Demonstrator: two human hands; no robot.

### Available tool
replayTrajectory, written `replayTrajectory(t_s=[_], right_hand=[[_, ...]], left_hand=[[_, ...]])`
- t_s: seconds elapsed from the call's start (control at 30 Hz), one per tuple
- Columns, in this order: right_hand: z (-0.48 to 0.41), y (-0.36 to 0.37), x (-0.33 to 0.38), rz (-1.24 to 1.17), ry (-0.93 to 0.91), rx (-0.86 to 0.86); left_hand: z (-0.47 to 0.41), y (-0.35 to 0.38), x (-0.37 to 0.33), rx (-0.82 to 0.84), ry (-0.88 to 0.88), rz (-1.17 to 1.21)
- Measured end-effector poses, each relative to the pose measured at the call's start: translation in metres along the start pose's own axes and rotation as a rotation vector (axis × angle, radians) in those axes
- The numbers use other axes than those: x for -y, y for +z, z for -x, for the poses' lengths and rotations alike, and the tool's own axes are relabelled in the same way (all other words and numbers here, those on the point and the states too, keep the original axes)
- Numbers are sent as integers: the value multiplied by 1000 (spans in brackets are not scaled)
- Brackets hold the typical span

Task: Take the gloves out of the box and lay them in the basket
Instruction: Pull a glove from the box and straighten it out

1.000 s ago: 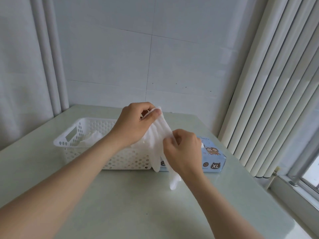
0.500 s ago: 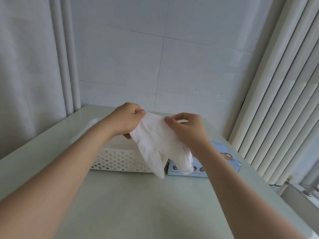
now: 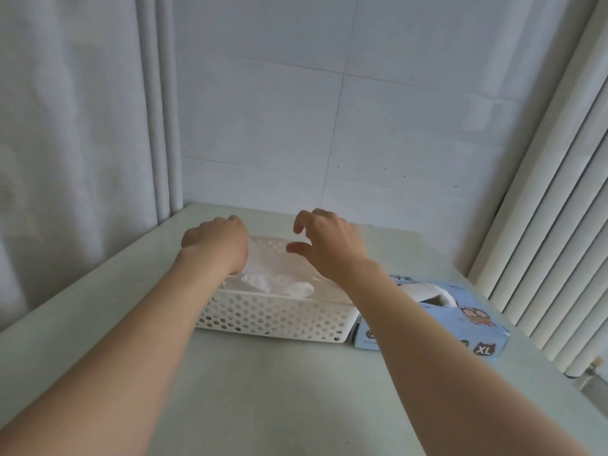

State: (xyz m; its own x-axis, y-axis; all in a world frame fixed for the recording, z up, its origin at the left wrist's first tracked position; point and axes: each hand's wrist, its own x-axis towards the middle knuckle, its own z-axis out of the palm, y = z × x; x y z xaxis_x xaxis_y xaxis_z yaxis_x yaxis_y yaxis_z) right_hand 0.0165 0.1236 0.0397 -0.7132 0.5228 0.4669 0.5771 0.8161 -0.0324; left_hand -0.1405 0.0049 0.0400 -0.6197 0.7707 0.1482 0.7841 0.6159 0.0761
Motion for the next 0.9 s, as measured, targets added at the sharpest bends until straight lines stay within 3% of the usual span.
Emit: replayTrajectory(t_s=[0.13, 0.27, 0.33, 0.4, 0.5, 0.7, 0.8, 0.9], right_hand=[[5, -6, -2, 10, -18, 2], [17, -37, -1, -175, 63, 435], [23, -47, 0, -98, 70, 637], [25, -44, -2, -32, 64, 700], [25, -28, -2, 55, 121, 672], [28, -23, 0, 26, 165, 632], [38, -35, -6, -74, 168, 563], [53, -35, -7, -250, 149, 319]], left_hand=[[-1, 5, -5, -44, 2, -39], [-1, -3, -10, -98, 195, -118], [0, -7, -14, 26, 327, 32], [5, -9, -20, 265, 377, 134], [12, -7, -26, 476, 349, 85], [10, -5, -26, 541, 338, 81], [11, -7, -27, 496, 370, 40], [15, -11, -35, 397, 368, 29]])
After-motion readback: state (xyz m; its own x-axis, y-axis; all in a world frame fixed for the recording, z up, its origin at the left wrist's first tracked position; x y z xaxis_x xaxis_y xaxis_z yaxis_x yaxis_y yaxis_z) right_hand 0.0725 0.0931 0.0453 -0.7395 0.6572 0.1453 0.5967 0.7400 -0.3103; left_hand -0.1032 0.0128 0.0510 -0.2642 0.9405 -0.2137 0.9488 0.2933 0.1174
